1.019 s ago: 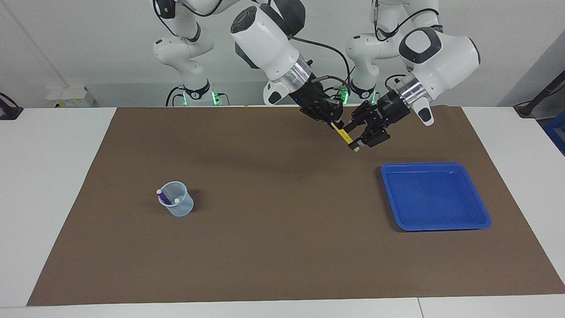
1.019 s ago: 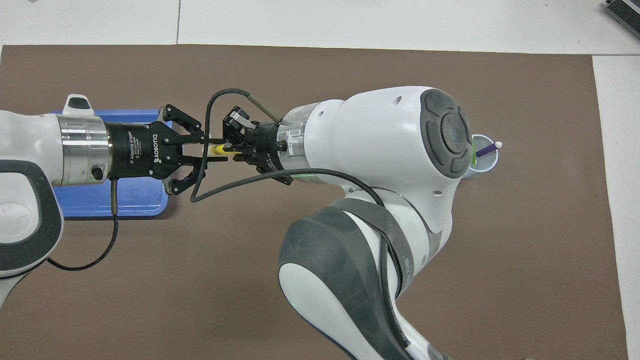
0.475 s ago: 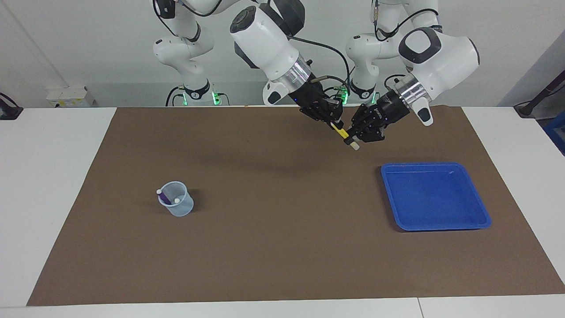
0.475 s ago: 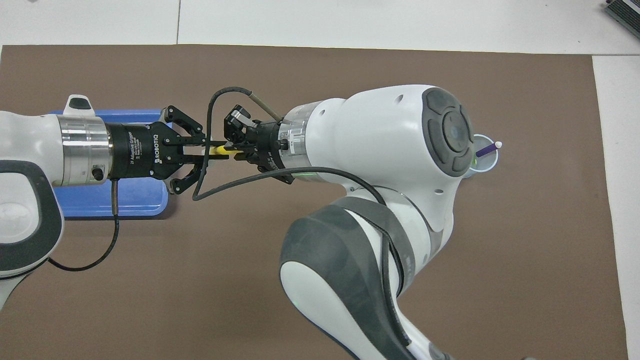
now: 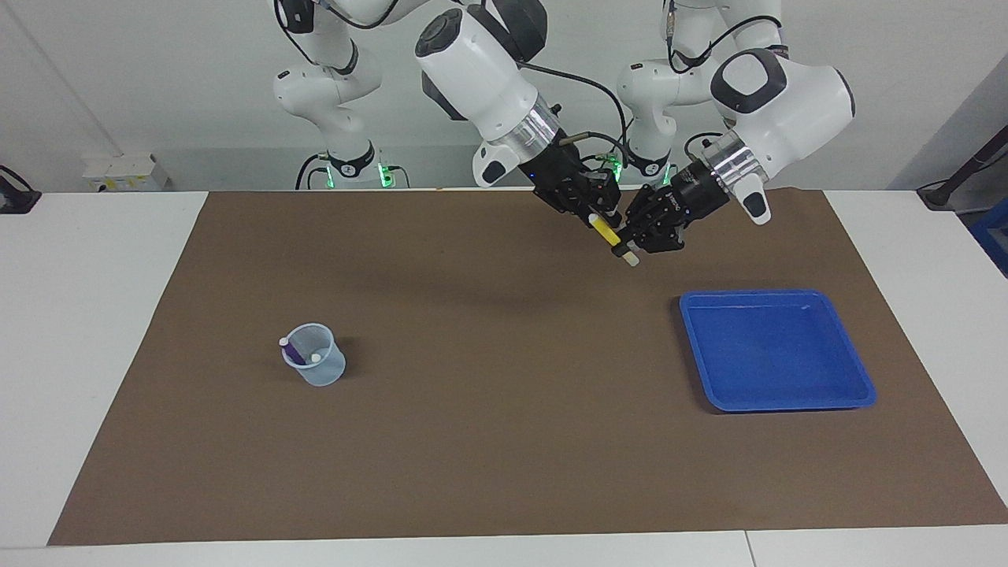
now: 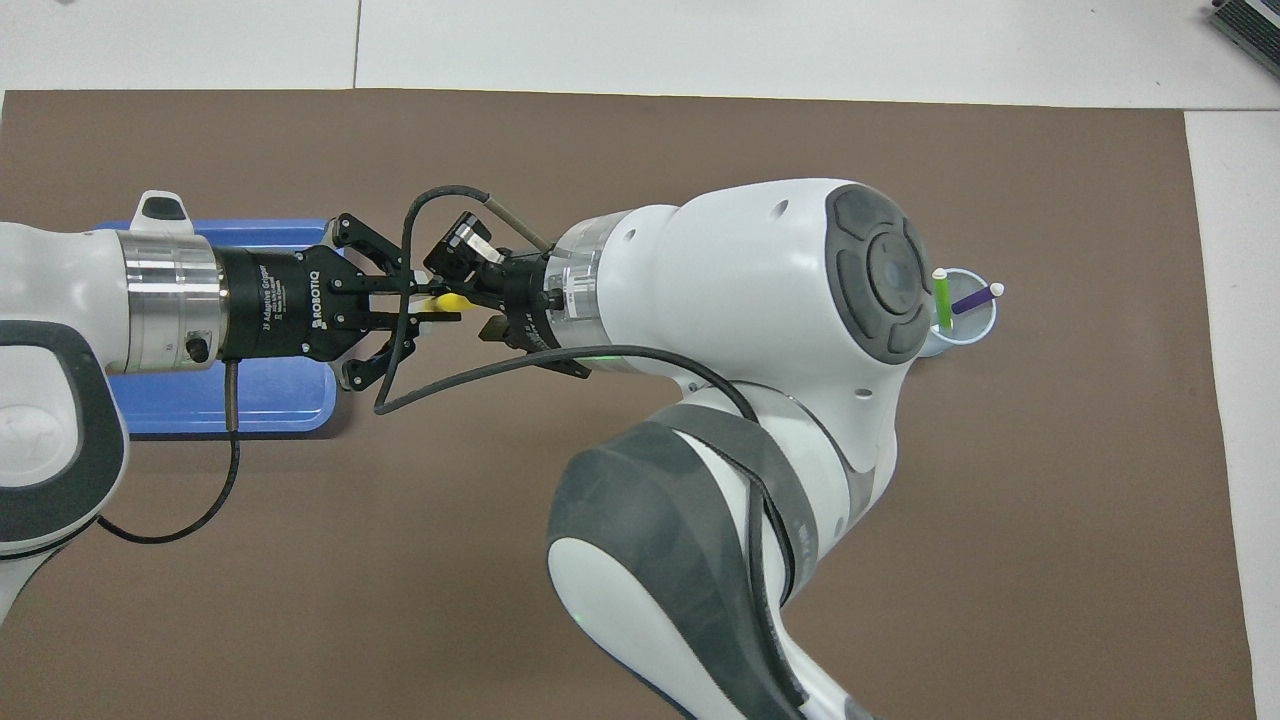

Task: Right arm passes pens to left for tray arrangement
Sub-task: 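Grasp the yellow pen with the left gripper and open the right gripper, then lower the pen into the tray while the right gripper returns to the cup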

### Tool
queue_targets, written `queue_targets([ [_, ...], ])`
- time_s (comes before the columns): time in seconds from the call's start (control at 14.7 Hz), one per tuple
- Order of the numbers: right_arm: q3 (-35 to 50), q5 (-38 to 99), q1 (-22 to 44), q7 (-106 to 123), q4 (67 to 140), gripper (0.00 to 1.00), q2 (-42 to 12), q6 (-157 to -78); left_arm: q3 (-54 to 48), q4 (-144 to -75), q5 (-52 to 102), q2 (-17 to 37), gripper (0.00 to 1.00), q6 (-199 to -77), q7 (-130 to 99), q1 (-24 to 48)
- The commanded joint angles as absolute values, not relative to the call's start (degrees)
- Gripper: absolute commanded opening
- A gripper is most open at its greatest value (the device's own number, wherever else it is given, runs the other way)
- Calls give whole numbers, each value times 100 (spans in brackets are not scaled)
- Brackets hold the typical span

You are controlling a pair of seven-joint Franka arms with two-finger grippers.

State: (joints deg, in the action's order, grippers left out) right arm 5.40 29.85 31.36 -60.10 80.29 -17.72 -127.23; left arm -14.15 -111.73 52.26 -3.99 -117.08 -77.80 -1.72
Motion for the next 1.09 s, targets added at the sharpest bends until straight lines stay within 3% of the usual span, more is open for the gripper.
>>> queue_targets([
  [0.0,545,2892,3076,-5750,7910,100,-1846,-12604,-1336,-11285,5222,-545,0,-11514,-7639,-158],
  [0.48,457,2286,2919,-4210,7936,100,-1627,-11559,-1336,-11303,3745,-589,0,-11005,-5725,-149],
  [1.02,448,2259,1891,-3577,8376,100,-1099,-10576,-1310,-11460,3155,-685,0,-10802,-3985,-176],
])
